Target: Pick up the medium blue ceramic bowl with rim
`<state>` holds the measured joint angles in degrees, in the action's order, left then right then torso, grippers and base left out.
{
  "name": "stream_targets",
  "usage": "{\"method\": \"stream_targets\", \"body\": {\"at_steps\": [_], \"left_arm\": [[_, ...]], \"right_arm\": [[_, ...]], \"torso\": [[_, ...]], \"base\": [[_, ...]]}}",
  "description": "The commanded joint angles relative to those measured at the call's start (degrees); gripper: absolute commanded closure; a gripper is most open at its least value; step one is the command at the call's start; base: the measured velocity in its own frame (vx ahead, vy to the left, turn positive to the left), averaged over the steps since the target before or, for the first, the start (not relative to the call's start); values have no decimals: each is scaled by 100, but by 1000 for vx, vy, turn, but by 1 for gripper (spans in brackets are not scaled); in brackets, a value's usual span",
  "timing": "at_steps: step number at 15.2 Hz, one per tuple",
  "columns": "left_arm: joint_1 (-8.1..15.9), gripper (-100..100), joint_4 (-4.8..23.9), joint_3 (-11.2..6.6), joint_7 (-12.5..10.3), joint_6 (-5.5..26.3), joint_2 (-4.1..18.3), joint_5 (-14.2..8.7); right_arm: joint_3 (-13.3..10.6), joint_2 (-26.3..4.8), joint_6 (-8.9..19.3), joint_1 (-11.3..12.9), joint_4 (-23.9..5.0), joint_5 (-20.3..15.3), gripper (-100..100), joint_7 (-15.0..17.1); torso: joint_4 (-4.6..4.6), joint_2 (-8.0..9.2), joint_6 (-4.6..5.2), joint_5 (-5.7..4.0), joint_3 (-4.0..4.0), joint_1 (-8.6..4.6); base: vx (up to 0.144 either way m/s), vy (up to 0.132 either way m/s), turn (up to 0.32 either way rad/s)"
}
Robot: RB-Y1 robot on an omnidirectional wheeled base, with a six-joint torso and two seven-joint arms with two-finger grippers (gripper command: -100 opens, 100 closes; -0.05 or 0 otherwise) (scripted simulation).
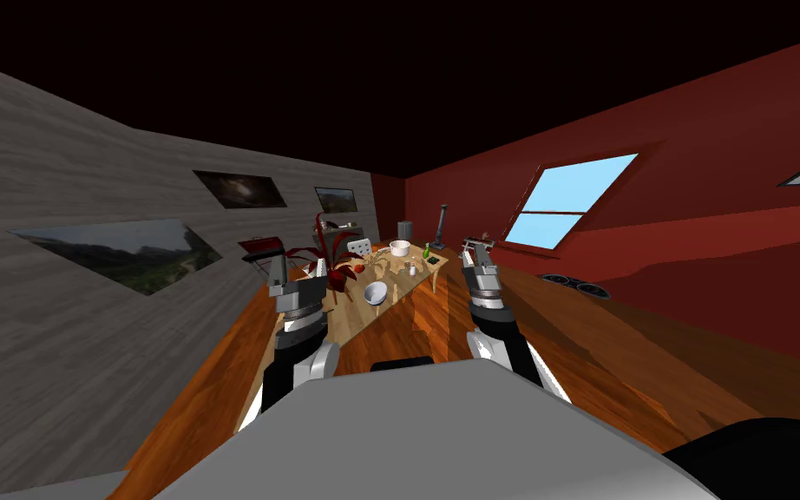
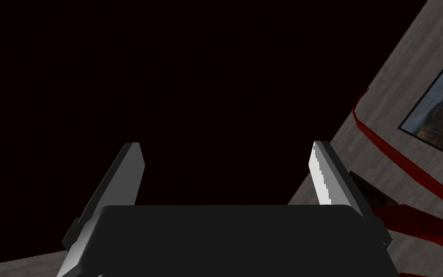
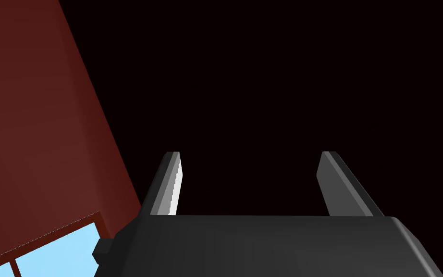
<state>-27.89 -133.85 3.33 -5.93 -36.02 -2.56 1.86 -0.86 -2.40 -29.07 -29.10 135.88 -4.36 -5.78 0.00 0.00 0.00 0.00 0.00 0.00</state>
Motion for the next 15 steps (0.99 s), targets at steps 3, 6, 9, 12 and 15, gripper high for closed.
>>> {"method": "stream_targets", "body": {"at_steps": [3,6,9,12,15], "left_arm": [[17,-100,48,-59,40,250,427,17],[41,-100,113,-146,96,610,734,41],[56,-100,153,-201,132,854,857,56],[91,-100,247,-331,214,1260,1051,88],[111,-100,299,-404,259,1616,1125,104]], "right_arm": [[0,0,0,0,0,0,0,0],[0,0,0,0,0,0,0,0],[0,0,0,1,0,0,0,0],[0,0,0,1,0,0,0,0],[0,0,0,0,0,0,0,0]], "torso": [[0,2,1,0,1,2],[1,5,1,1,3,6],[1,7,2,1,4,6],[1,7,1,1,4,6],[1,6,0,1,3,5]], "base": [[-6,2,-53],[-14,8,-84],[-16,7,-90],[-17,7,-105],[-13,7,-87]]}}
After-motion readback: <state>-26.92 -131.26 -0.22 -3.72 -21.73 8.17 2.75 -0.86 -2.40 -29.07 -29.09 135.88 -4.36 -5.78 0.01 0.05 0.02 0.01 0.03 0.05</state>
